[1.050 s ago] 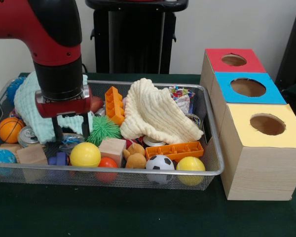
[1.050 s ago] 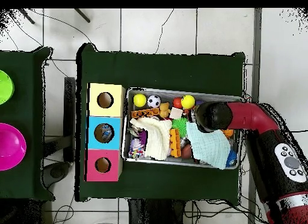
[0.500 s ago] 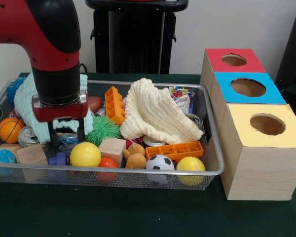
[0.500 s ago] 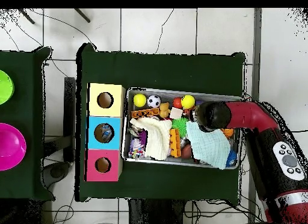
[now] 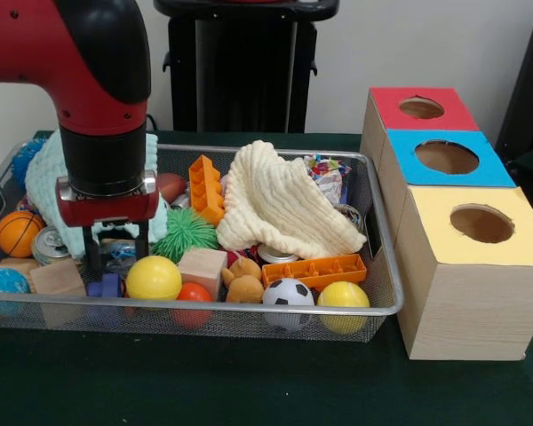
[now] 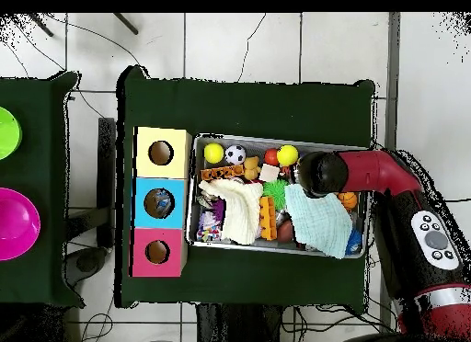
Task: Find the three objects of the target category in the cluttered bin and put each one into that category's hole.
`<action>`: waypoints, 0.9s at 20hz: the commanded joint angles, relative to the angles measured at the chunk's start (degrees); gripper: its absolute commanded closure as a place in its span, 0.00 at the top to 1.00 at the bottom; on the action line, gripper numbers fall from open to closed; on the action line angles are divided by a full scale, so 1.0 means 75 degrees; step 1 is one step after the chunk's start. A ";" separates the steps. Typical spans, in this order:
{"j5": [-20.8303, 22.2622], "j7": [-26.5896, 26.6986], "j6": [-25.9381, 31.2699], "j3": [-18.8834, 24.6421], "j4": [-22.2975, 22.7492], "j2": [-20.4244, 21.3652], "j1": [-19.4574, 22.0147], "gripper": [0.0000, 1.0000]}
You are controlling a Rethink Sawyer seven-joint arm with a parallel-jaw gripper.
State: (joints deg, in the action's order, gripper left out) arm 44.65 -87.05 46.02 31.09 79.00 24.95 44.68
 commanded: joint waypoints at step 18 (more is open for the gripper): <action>0.0372 0.1446 0.1515 -0.0693 -0.0508 -0.0321 -0.0430 1.00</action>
State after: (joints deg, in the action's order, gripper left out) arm 44.97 -87.05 50.22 28.51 78.51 24.77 42.56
